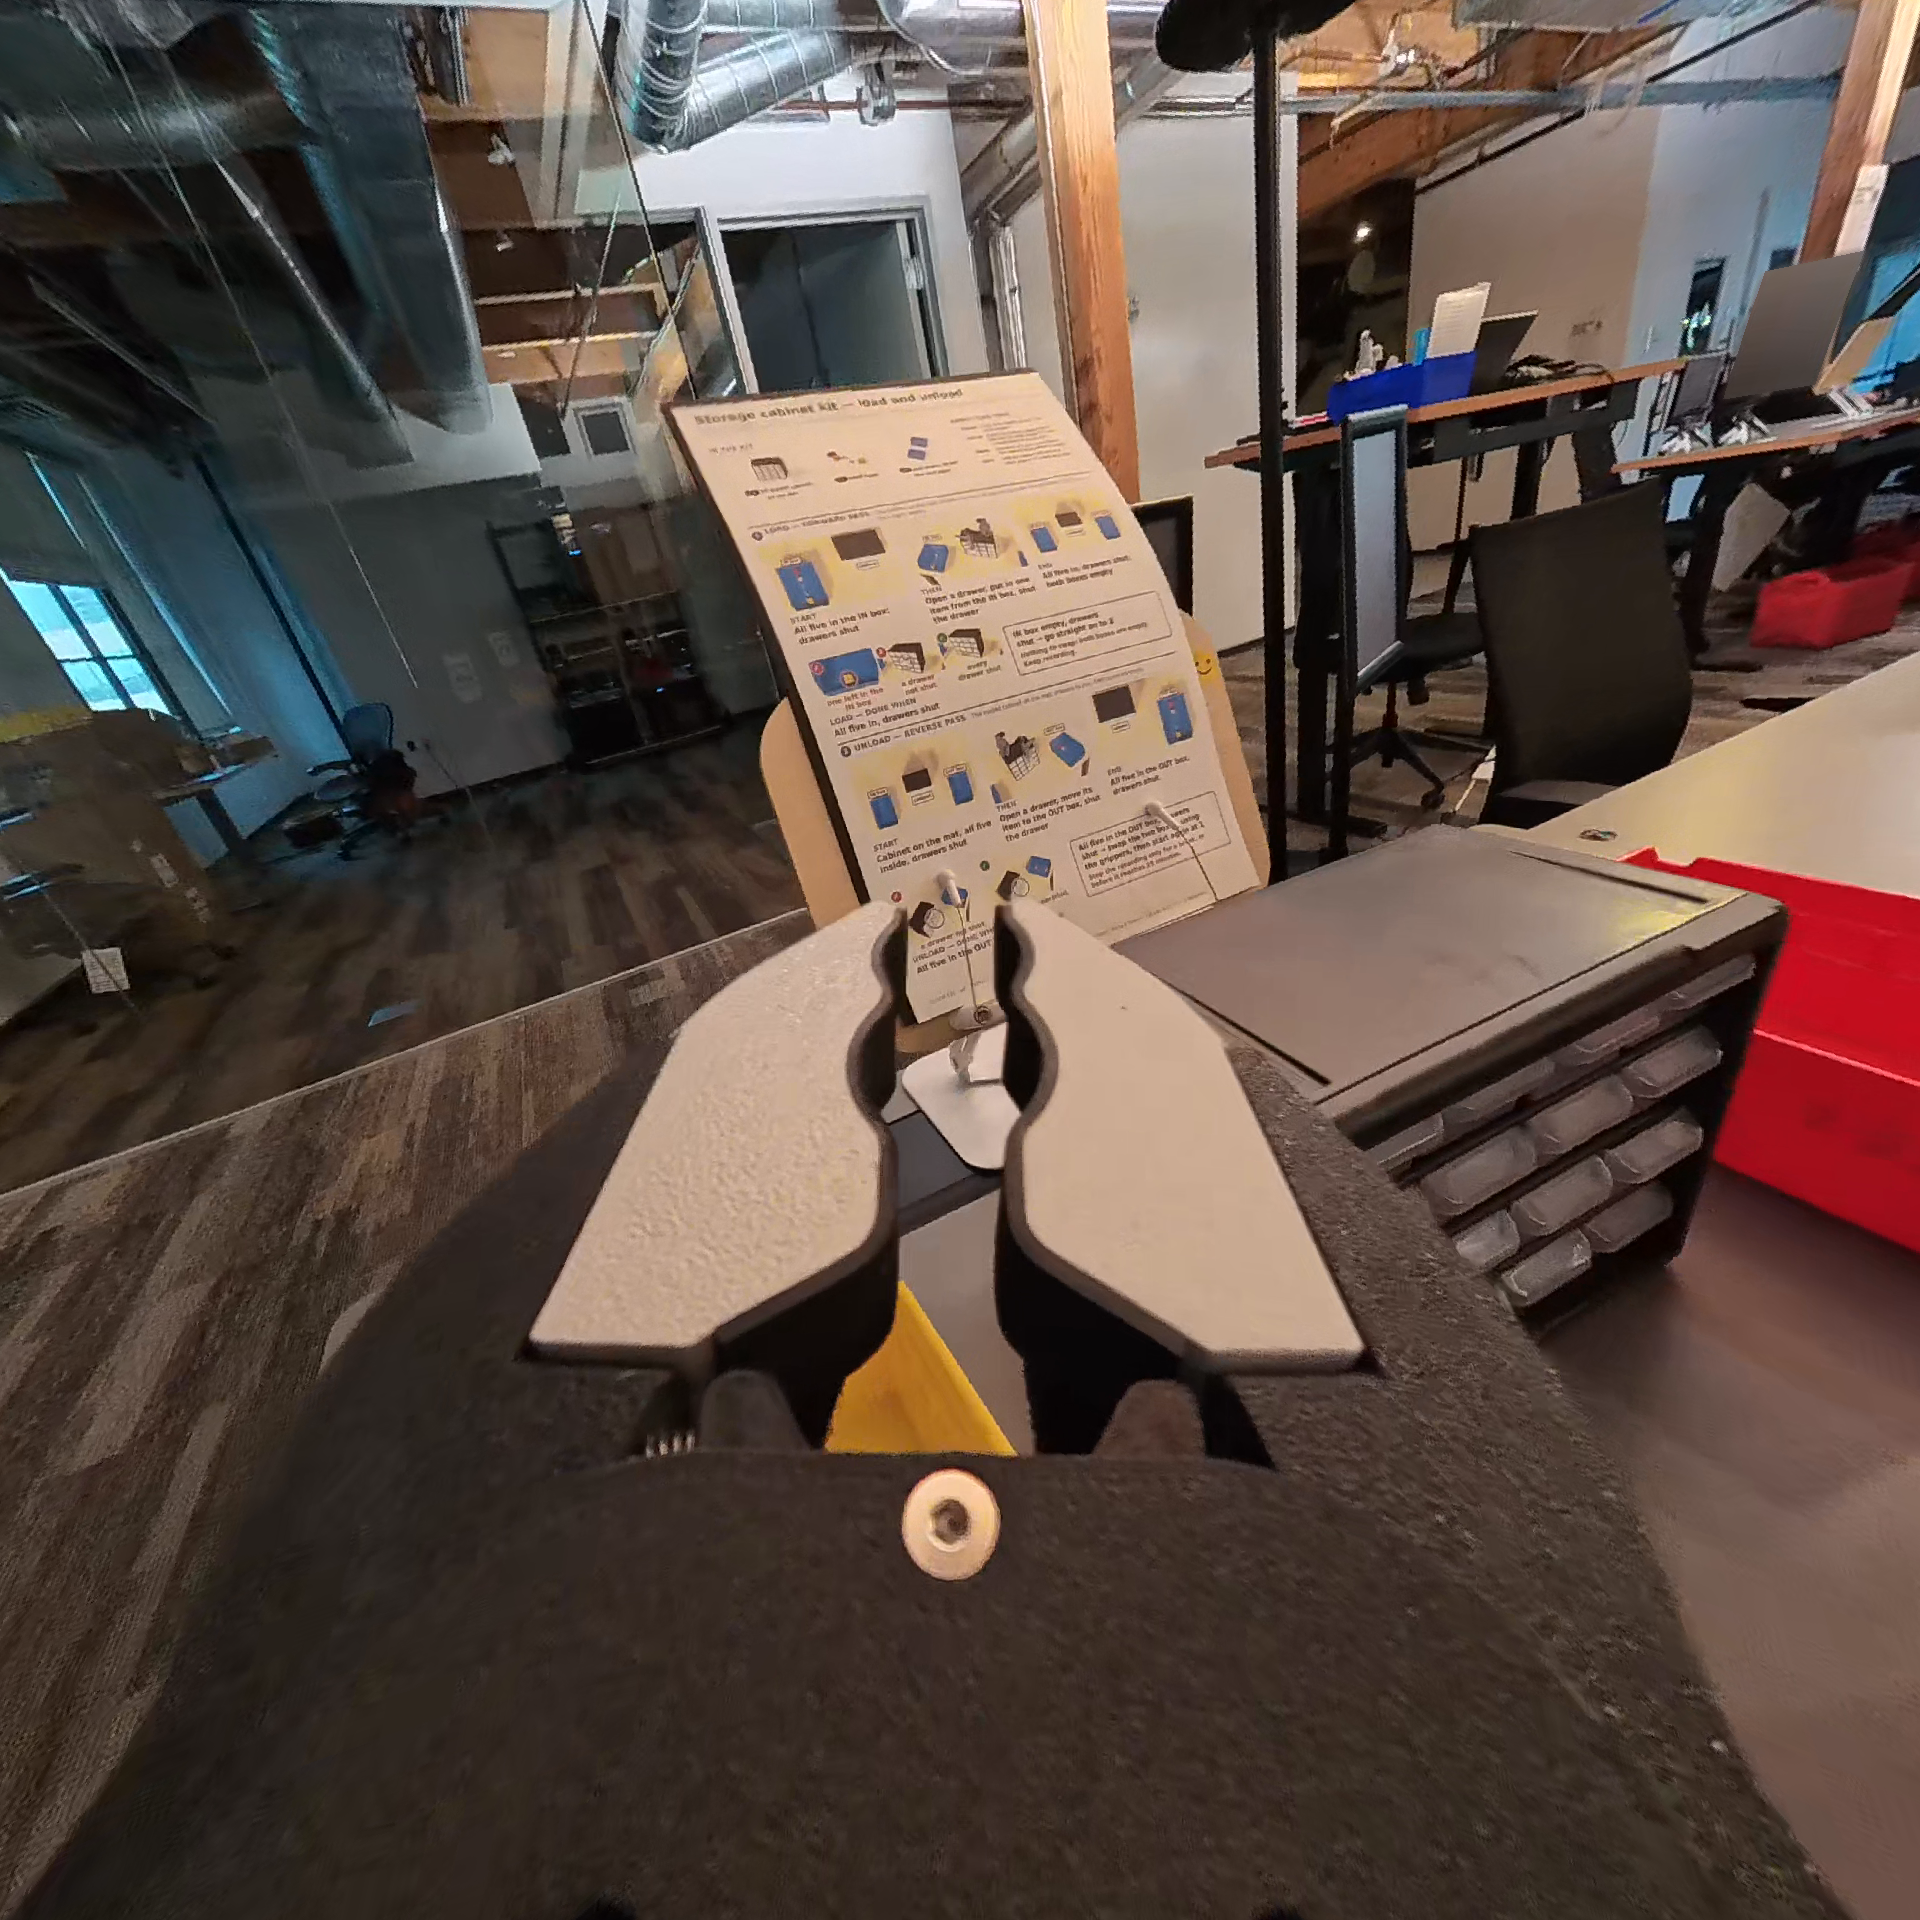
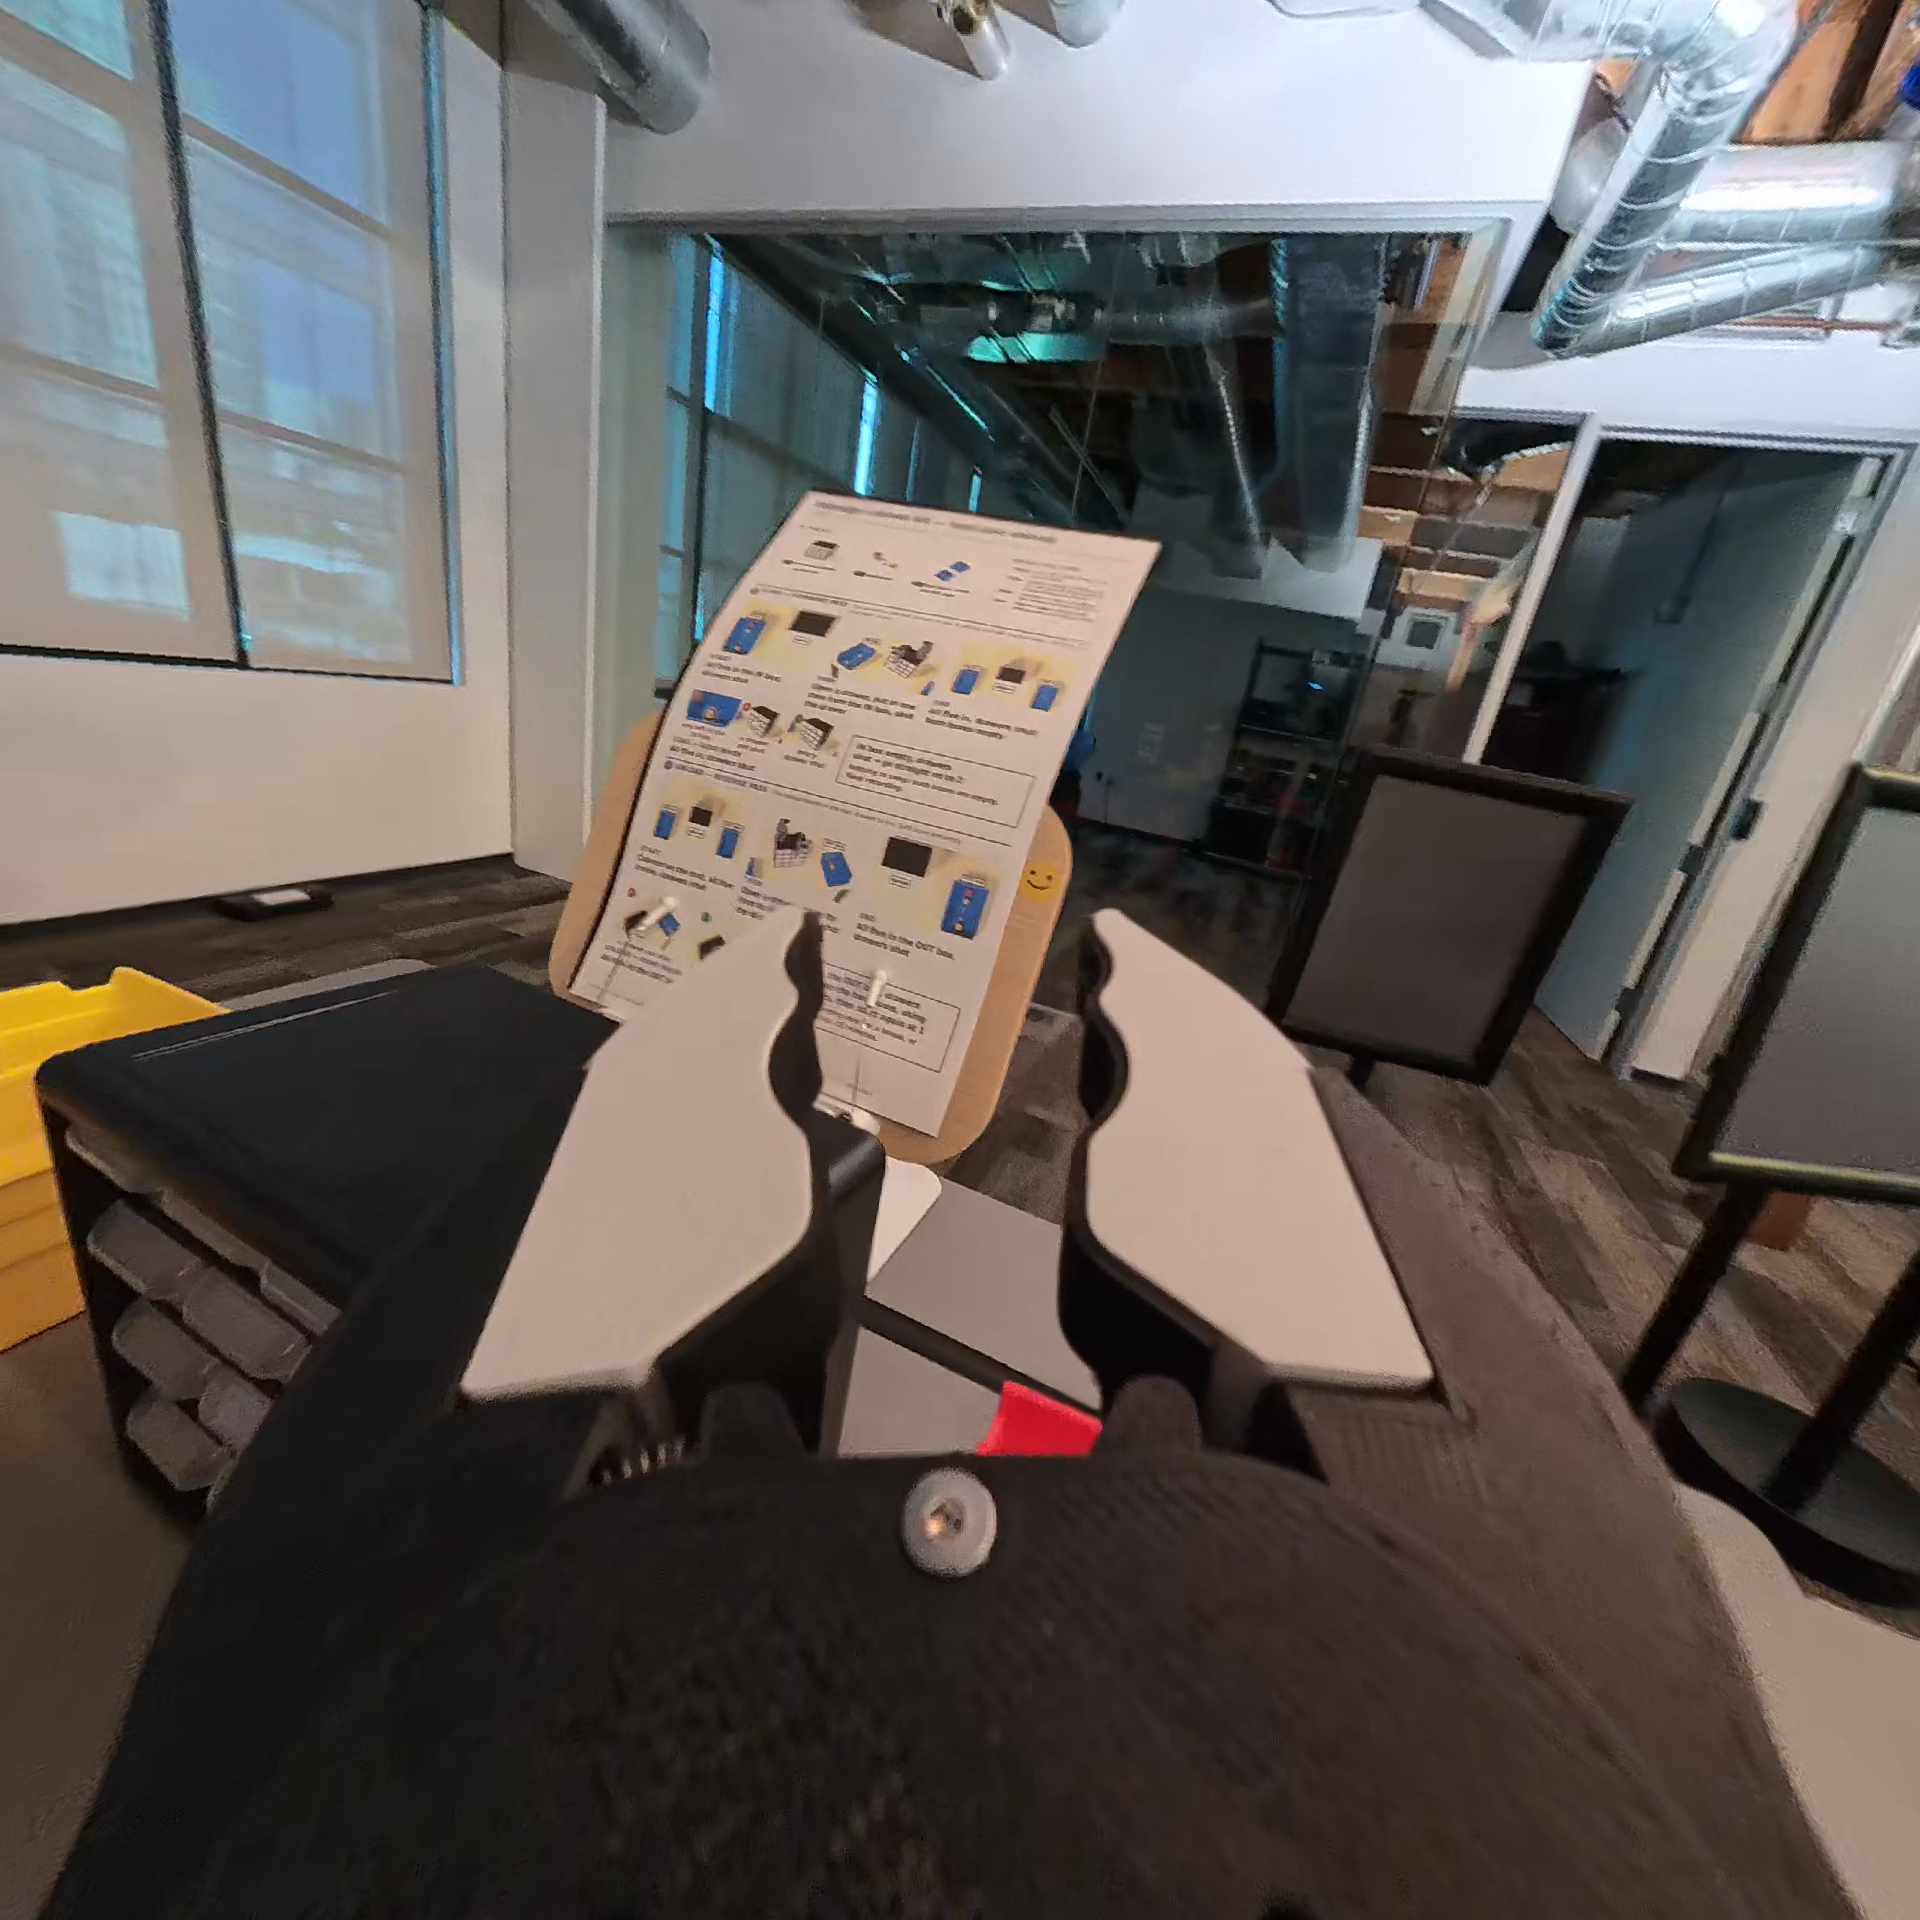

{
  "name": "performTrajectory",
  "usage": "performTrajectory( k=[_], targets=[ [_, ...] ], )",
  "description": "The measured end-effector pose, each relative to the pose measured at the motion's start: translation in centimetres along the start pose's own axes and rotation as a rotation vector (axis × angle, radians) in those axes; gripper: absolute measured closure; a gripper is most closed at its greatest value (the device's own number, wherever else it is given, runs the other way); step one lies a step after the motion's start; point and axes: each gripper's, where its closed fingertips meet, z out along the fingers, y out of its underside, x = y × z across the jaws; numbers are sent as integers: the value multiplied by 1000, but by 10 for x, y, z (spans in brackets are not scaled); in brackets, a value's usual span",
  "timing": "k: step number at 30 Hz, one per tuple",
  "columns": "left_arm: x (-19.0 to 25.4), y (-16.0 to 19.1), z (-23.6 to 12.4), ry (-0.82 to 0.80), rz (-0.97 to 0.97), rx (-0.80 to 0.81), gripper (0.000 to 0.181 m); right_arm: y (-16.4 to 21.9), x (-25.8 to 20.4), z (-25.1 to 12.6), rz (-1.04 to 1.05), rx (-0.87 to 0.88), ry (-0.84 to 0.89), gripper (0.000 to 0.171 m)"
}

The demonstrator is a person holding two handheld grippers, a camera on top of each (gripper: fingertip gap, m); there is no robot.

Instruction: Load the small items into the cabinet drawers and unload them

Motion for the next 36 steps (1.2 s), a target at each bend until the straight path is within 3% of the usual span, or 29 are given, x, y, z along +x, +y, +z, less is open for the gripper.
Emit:
performTrajectory(
  k=[2,9,16,20,24,33,36],
  targets=[
    [-2,2,1,5,-6,9,171,2,-7,1,-20,27,-37,138],
    [-13,1,2,-26,2,62,181,1,-2,-5,-155,59,15,161],
    [-3,6,13,12,-16,46,181,-10,-6,-10,-106,138,-29,171],
    [5,23,23,22,16,-55,181,-13,-2,-10,-77,141,15,171],
    [6,37,25,34,-18,-145,181,1,-9,-4,-59,20,-30,170],
    [49,49,16,182,-41,-311,176,53,-80,-12,10,-410,-440,165],
    [66,50,13,210,-22,-345,168,72,-92,-23,24,-562,-486,159]
  ],
)
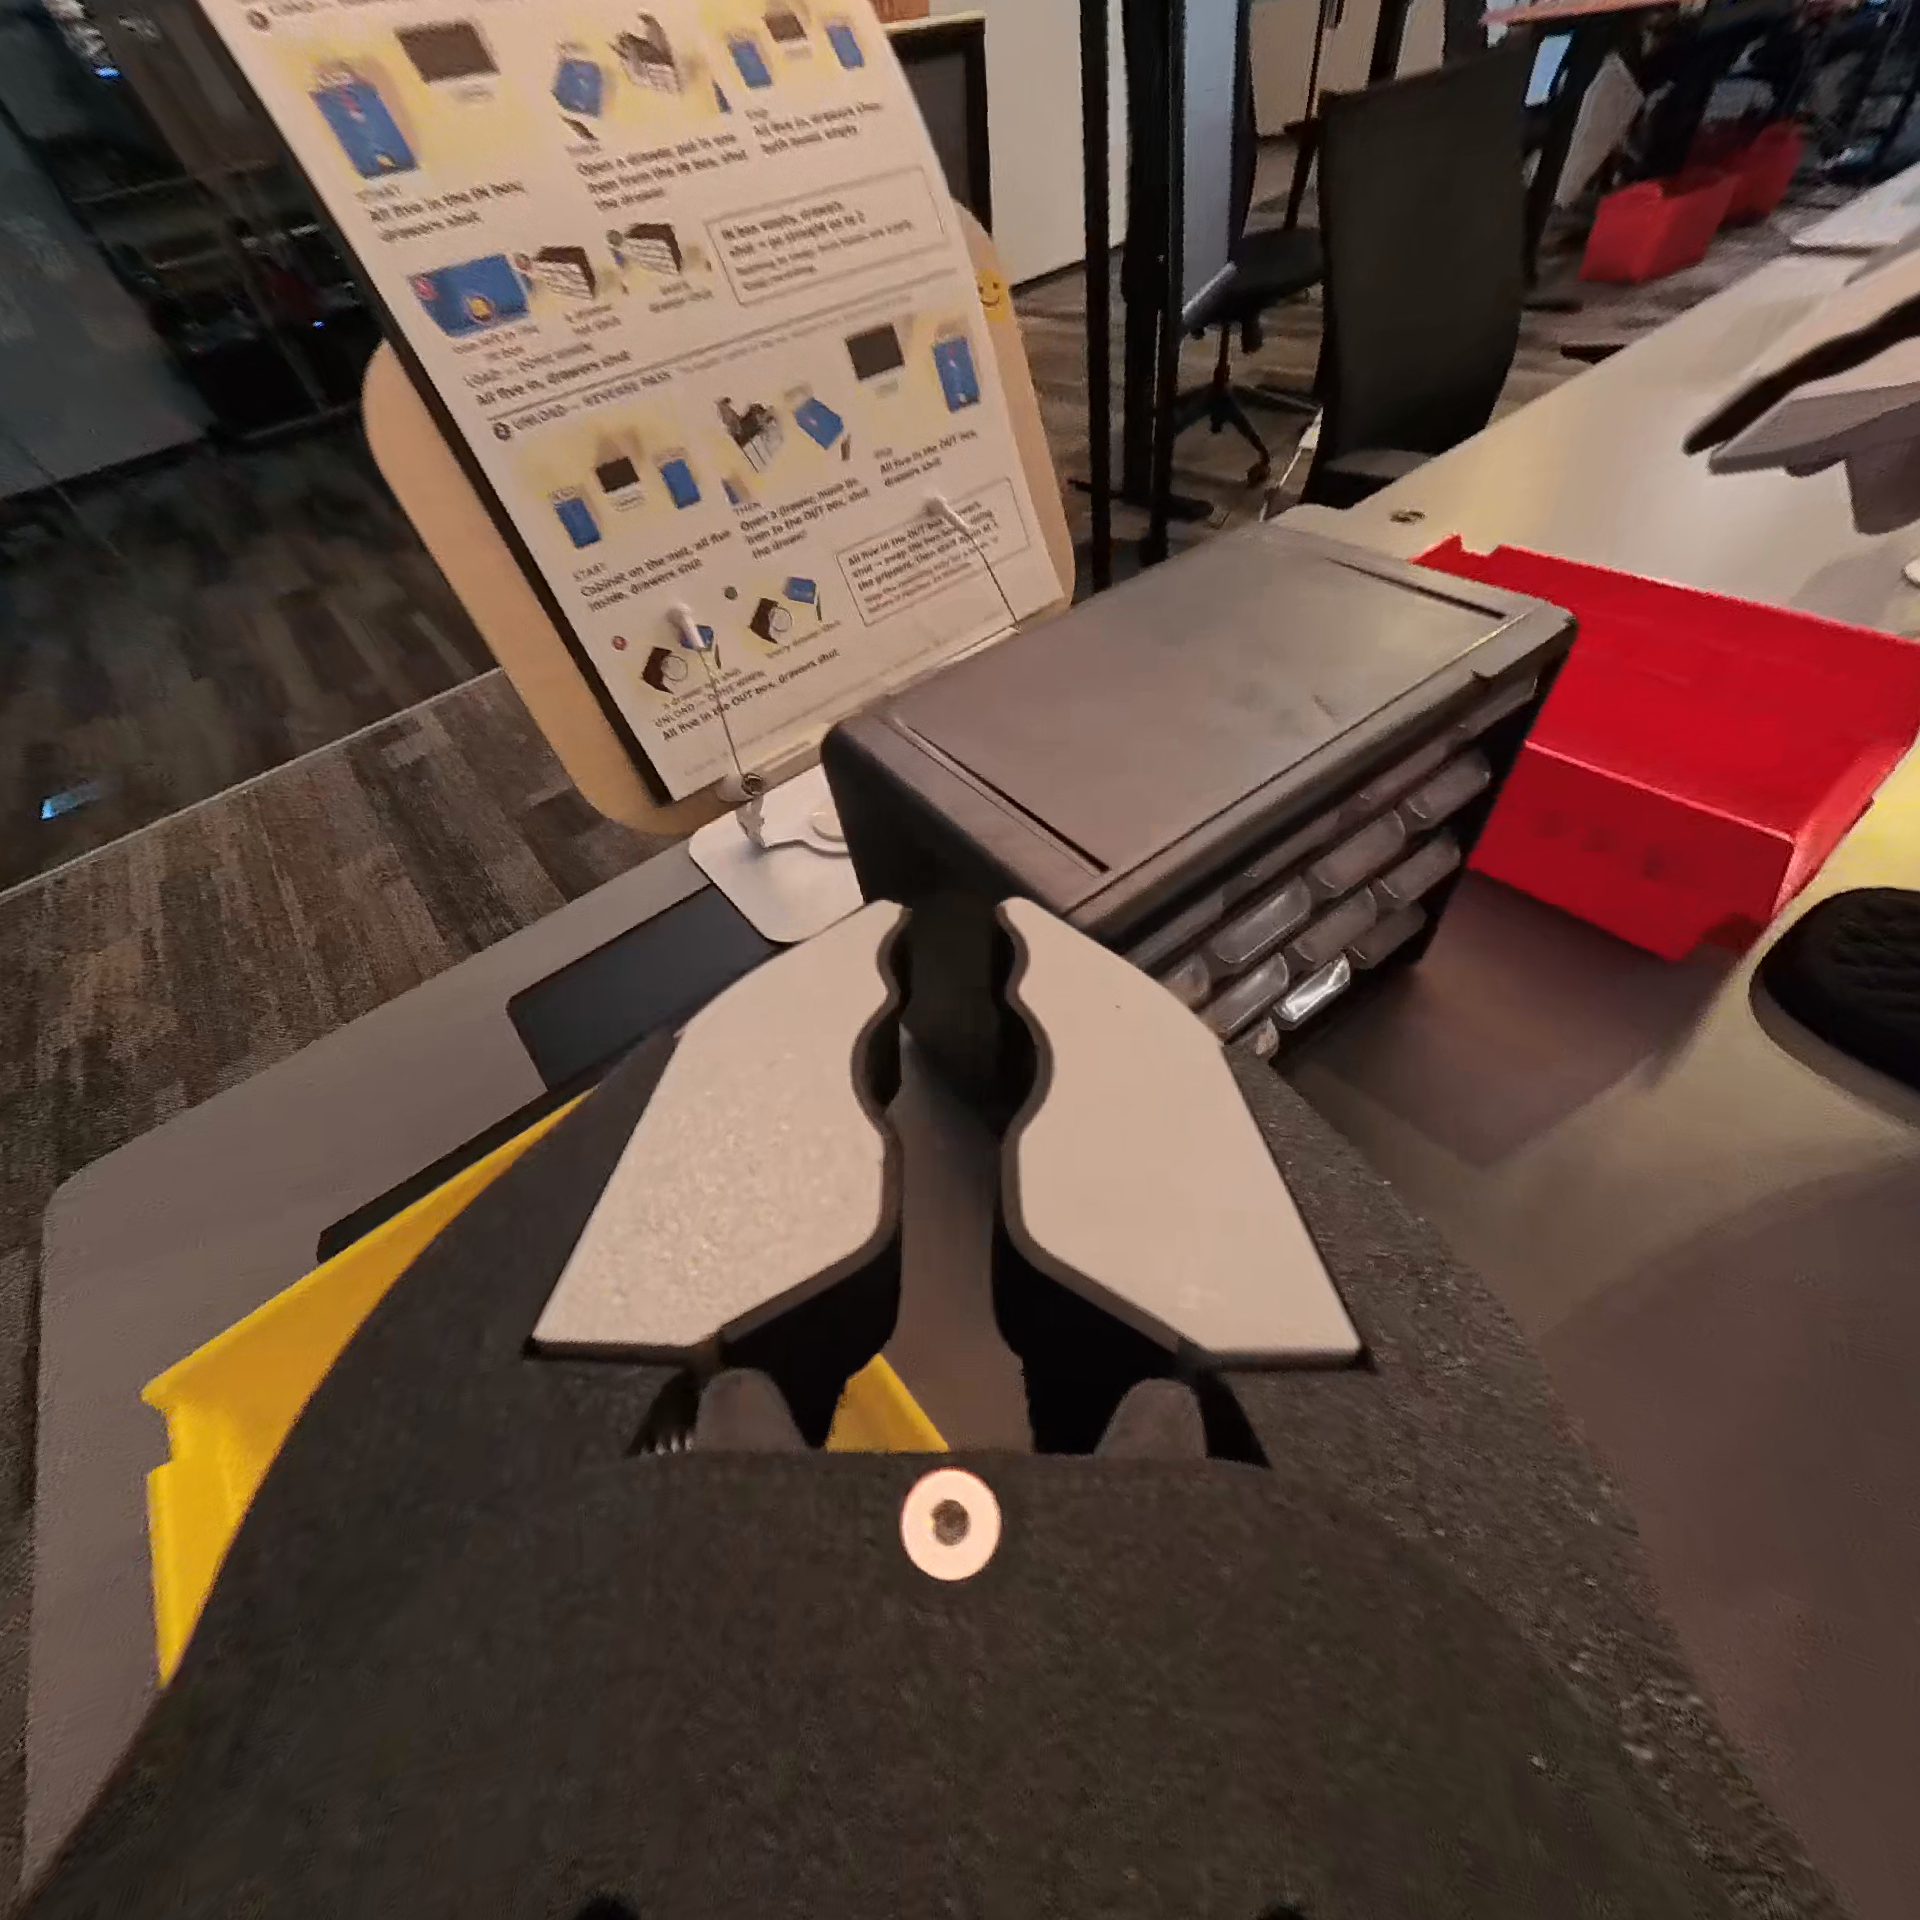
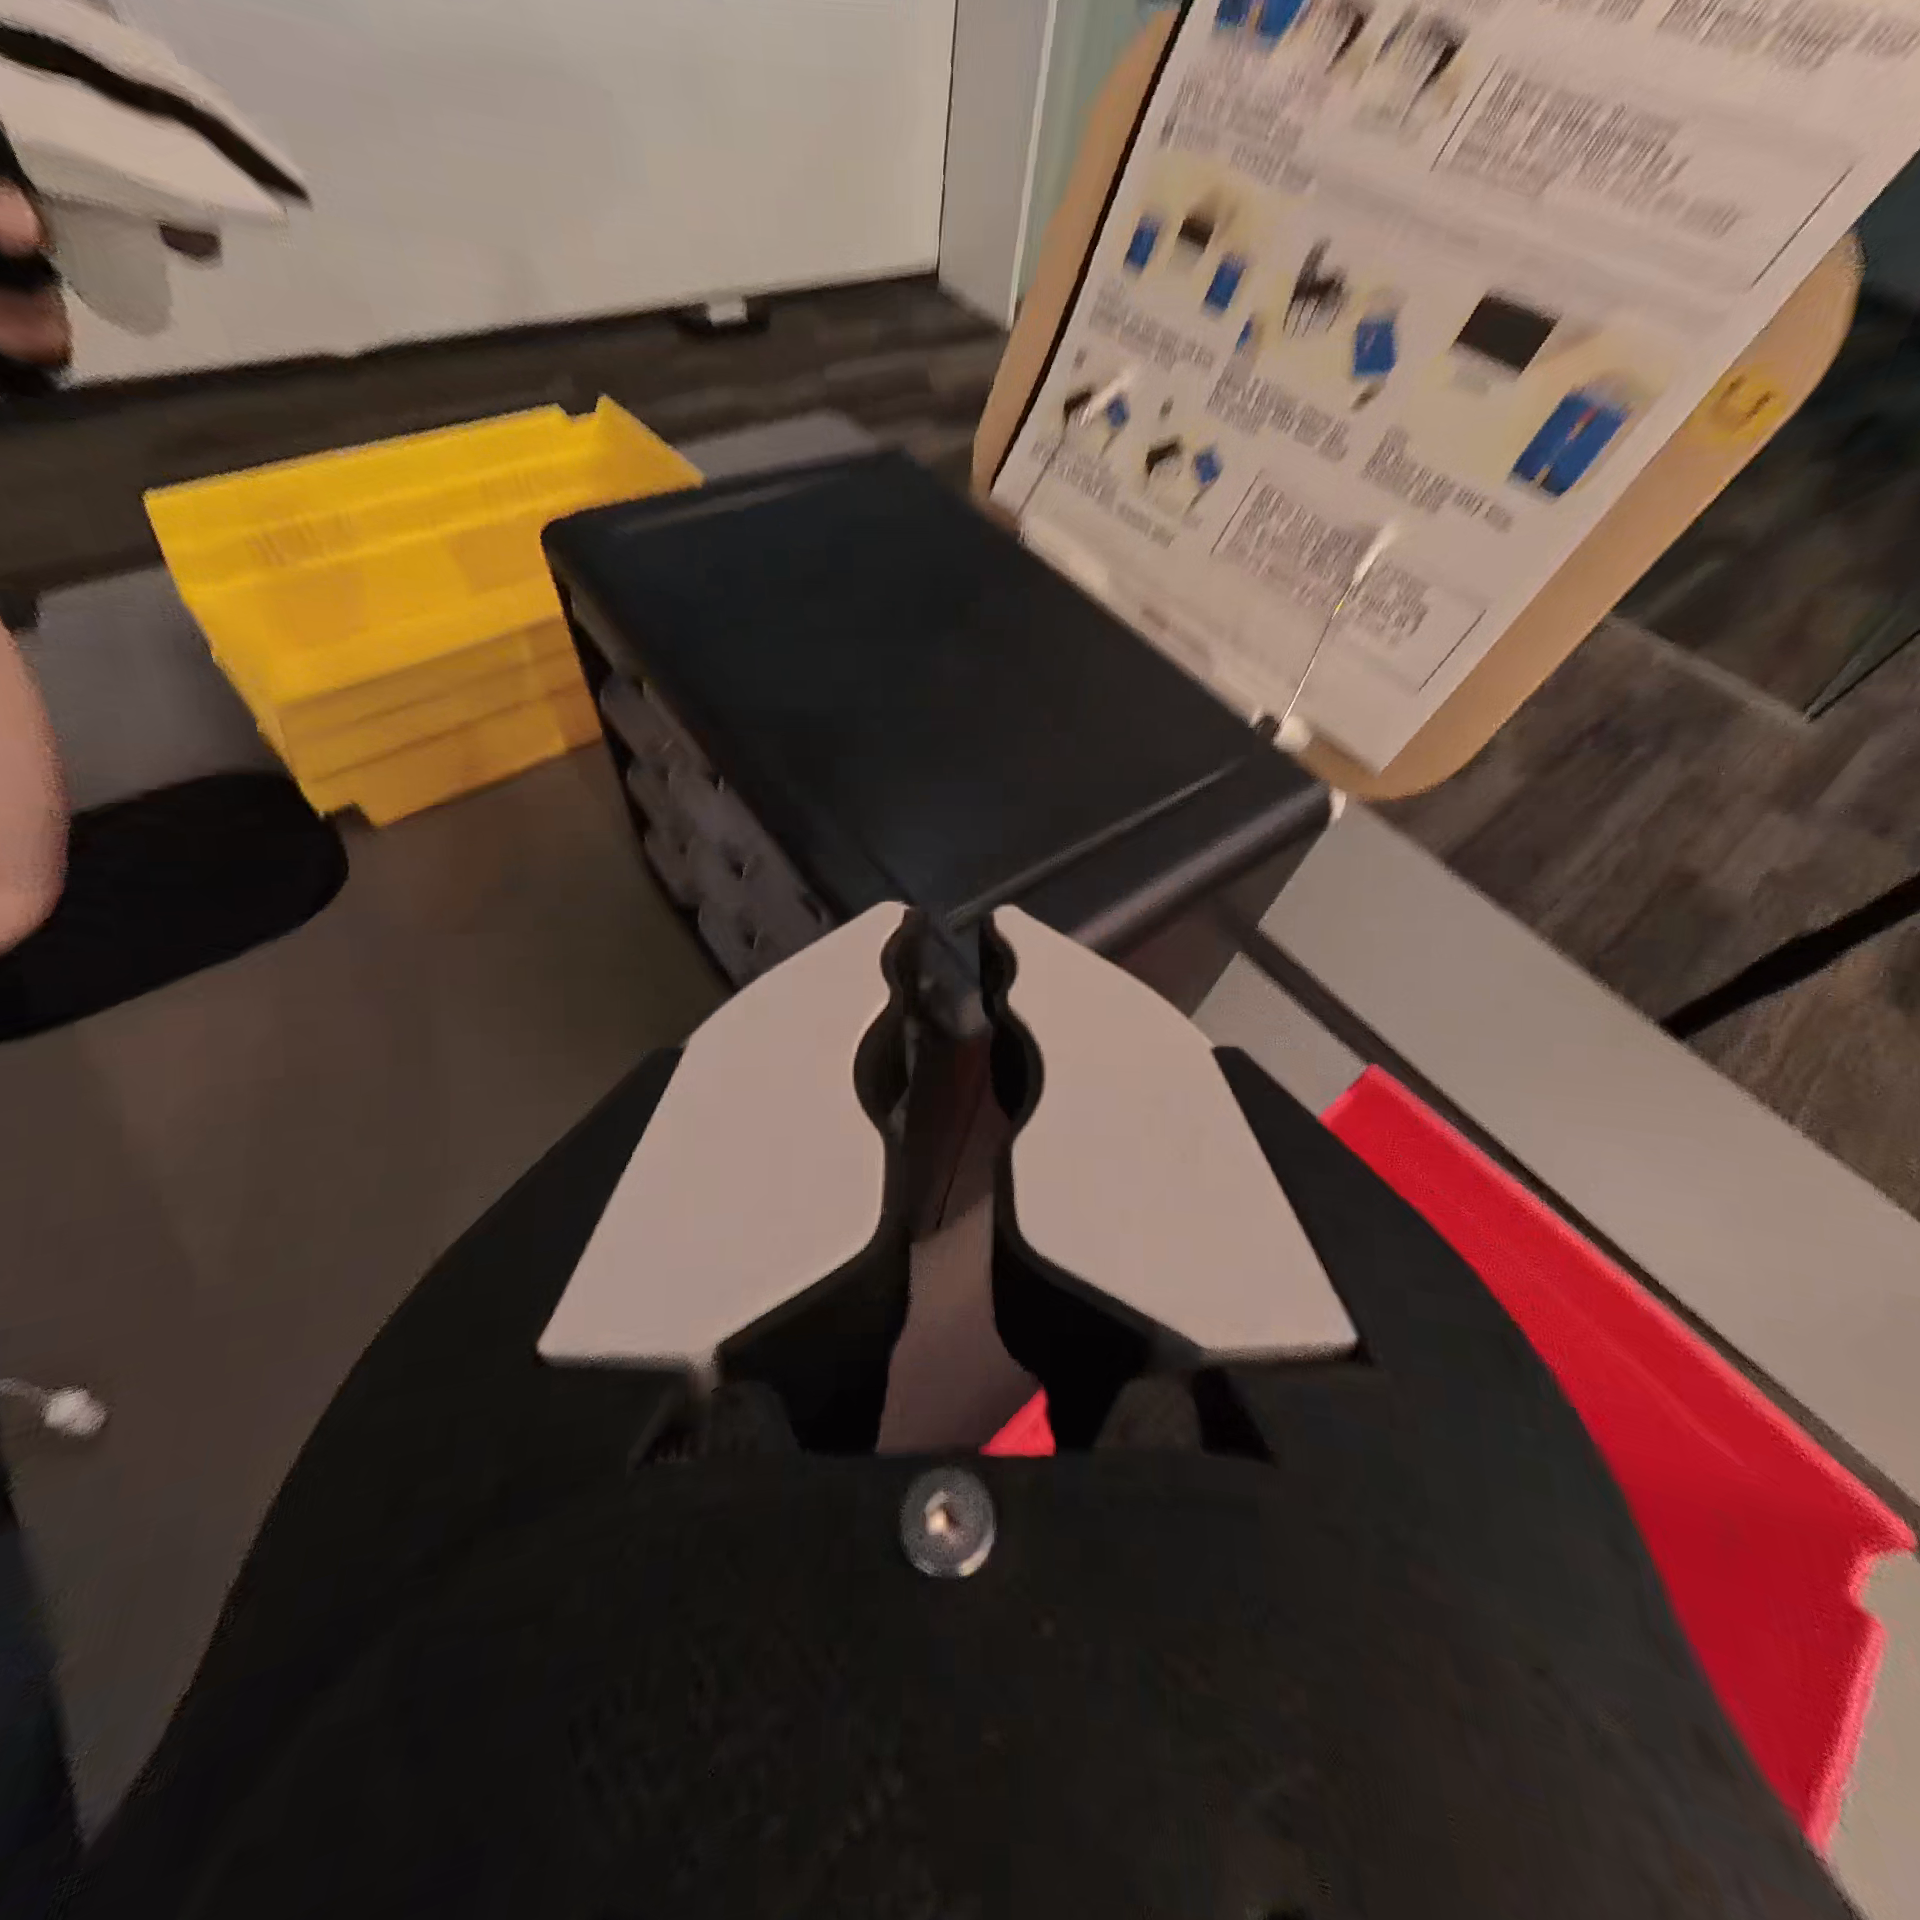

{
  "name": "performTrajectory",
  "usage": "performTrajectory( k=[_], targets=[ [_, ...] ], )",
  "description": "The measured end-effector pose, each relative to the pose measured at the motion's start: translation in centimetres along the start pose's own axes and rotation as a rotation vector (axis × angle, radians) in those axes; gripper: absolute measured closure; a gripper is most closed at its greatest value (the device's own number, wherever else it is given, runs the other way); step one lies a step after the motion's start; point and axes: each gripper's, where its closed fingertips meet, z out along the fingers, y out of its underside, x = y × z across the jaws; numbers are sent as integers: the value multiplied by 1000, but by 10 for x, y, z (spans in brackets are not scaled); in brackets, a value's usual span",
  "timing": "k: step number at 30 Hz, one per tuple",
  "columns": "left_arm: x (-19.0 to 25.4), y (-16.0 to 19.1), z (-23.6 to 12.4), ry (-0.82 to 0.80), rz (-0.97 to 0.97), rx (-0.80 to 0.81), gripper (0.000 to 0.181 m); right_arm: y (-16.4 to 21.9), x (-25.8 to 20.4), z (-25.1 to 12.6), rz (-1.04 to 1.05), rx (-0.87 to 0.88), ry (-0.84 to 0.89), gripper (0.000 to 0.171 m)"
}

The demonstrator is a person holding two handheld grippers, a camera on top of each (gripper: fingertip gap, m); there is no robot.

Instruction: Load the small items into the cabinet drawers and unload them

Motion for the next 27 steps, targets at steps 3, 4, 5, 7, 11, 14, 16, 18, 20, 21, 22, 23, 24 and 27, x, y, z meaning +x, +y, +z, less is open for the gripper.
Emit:
performTrajectory(
  k=[3,4,5,7,11,14,16,18,20,21,22,23,24,27],
  targets=[
    [11,-2,3,-37,63,-21,157,15,-8,3,-46,-117,11,155],
    [15,-2,3,-39,78,-25,154,16,-11,4,-68,-134,13,154],
    [19,-3,3,-33,85,-25,150,17,-14,5,-84,-146,12,153],
    [24,-5,3,-13,78,-12,146,17,-17,5,-95,-152,14,152],
    [19,-6,5,-12,36,-8,129,16,-12,5,-102,-145,41,149],
    [17,-4,6,-9,36,-12,128,13,-8,5,-89,-119,48,148],
    [17,-4,7,-8,41,-13,129,10,-6,5,-76,-100,50,148],
    [16,-3,9,-4,48,-19,134,7,-5,5,-57,-79,44,148],
    [14,1,11,-13,48,-37,137,2,-6,7,-43,-54,37,148],
    [11,1,12,-20,46,-41,138,1,-6,8,-41,-45,34,148],
    [10,2,12,-26,44,-42,139,0,-6,9,-46,-38,34,148],
    [9,2,12,-28,43,-43,139,-1,-5,9,-52,-31,40,148],
    [8,2,11,-28,42,-41,141,-2,-3,8,-57,-24,51,148],
    [7,0,10,-30,46,-31,144,-7,-1,6,-56,4,61,148]
  ],
)
